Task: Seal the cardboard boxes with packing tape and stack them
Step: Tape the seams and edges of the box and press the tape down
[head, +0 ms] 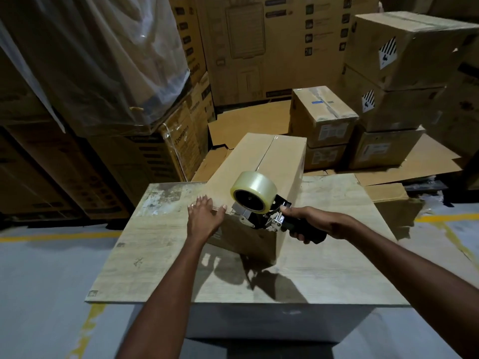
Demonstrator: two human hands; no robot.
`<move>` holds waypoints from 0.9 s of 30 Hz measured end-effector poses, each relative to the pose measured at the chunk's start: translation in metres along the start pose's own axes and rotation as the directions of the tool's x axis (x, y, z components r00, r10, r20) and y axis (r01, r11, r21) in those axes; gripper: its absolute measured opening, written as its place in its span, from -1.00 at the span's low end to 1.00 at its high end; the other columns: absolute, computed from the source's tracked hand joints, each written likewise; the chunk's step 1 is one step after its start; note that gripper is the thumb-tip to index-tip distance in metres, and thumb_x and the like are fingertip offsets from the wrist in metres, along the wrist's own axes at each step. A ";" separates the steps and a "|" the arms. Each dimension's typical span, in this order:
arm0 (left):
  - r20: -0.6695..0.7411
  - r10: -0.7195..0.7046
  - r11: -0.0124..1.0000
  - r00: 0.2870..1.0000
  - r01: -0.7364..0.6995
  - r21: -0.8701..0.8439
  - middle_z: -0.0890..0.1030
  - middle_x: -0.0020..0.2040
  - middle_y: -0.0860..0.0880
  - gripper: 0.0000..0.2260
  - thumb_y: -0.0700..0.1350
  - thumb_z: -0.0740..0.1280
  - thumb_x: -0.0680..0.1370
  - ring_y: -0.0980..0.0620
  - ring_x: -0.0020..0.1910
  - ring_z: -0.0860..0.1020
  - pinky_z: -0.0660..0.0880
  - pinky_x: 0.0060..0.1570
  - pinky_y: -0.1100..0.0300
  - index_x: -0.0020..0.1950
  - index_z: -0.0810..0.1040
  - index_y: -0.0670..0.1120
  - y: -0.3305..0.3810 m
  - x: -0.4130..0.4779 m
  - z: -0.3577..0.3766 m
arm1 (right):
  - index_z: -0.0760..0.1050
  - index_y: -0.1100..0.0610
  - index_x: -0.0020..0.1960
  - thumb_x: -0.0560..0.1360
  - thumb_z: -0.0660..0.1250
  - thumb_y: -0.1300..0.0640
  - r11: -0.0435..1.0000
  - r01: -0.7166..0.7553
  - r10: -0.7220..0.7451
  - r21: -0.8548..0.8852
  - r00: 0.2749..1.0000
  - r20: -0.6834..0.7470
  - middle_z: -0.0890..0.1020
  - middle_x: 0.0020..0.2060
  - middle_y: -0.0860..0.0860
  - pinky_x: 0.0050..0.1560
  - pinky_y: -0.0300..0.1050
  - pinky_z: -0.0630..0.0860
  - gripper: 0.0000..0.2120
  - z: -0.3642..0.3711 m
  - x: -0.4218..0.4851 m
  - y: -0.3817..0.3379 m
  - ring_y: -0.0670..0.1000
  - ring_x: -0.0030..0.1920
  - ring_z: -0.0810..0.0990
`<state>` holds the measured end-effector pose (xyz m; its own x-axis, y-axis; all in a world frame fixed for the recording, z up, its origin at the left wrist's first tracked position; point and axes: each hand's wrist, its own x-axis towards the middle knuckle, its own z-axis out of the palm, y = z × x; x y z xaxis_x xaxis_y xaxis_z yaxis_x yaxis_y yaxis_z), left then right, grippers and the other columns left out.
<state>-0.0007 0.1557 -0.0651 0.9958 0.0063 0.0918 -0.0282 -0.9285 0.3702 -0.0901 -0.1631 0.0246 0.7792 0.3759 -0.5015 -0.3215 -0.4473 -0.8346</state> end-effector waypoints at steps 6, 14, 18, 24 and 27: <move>0.035 -0.052 0.999 0.998 0.052 0.007 0.21 0.64 -0.07 -0.31 0.32 0.13 0.64 -0.06 0.64 0.09 -0.04 0.58 -0.22 0.60 0.30 -0.12 -0.003 0.006 0.000 | 0.56 0.19 0.03 0.61 0.12 -0.40 0.999 0.031 -0.032 -0.009 0.997 -0.074 0.53 -0.25 0.04 -0.34 -0.18 0.38 -0.36 -0.001 -0.002 0.011 -0.03 -0.32 0.46; 0.050 -0.091 0.992 0.995 0.087 0.090 0.17 0.65 -0.09 -0.33 0.30 0.11 0.65 -0.09 0.65 0.06 -0.13 0.56 -0.23 0.60 0.30 -0.13 0.011 0.004 -0.004 | 0.56 0.21 0.06 0.63 0.08 -0.37 0.998 0.057 -0.056 0.008 0.993 -0.107 0.53 -0.29 0.01 -0.41 -0.27 0.38 -0.35 -0.018 -0.037 0.051 -0.08 -0.39 0.44; 0.092 -0.057 0.977 0.994 0.037 0.211 0.15 0.65 -0.19 -0.31 0.28 0.06 0.67 -0.16 0.64 0.07 -0.10 0.59 -0.21 0.62 0.23 -0.19 0.025 -0.001 -0.007 | 0.57 0.21 0.06 0.58 0.11 -0.44 0.995 0.097 -0.095 0.010 0.988 -0.121 0.52 -0.24 0.05 -0.38 -0.23 0.36 -0.30 -0.015 -0.036 0.061 -0.04 -0.33 0.43; 0.155 0.046 0.986 0.987 -0.070 0.151 0.10 0.65 -0.22 -0.11 0.44 0.14 0.56 -0.17 0.65 0.01 -0.01 0.60 -0.13 0.64 0.18 -0.19 0.054 -0.021 0.002 | 0.56 0.31 0.04 0.56 0.14 -0.46 0.986 0.152 -0.142 0.063 0.981 -0.133 0.51 -0.27 0.06 -0.41 -0.23 0.35 -0.21 -0.016 -0.031 0.072 -0.02 -0.32 0.41; 0.130 0.035 0.986 0.991 -0.055 0.155 0.16 0.64 -0.19 -0.13 0.45 0.16 0.54 -0.15 0.64 0.08 0.06 0.59 -0.13 0.63 0.23 -0.16 0.056 -0.024 -0.005 | 0.55 0.15 -0.05 0.52 0.16 -0.50 0.982 0.170 -0.160 0.076 0.979 -0.129 0.50 -0.28 0.06 -0.40 -0.18 0.29 -0.32 -0.017 -0.030 0.076 0.03 -0.30 0.38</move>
<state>-0.0269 0.1053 -0.0421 0.9971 -0.0744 -0.0165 -0.0691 -0.9739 0.2163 -0.1293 -0.2221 -0.0199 0.8833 0.3350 -0.3281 -0.2237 -0.3139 -0.9227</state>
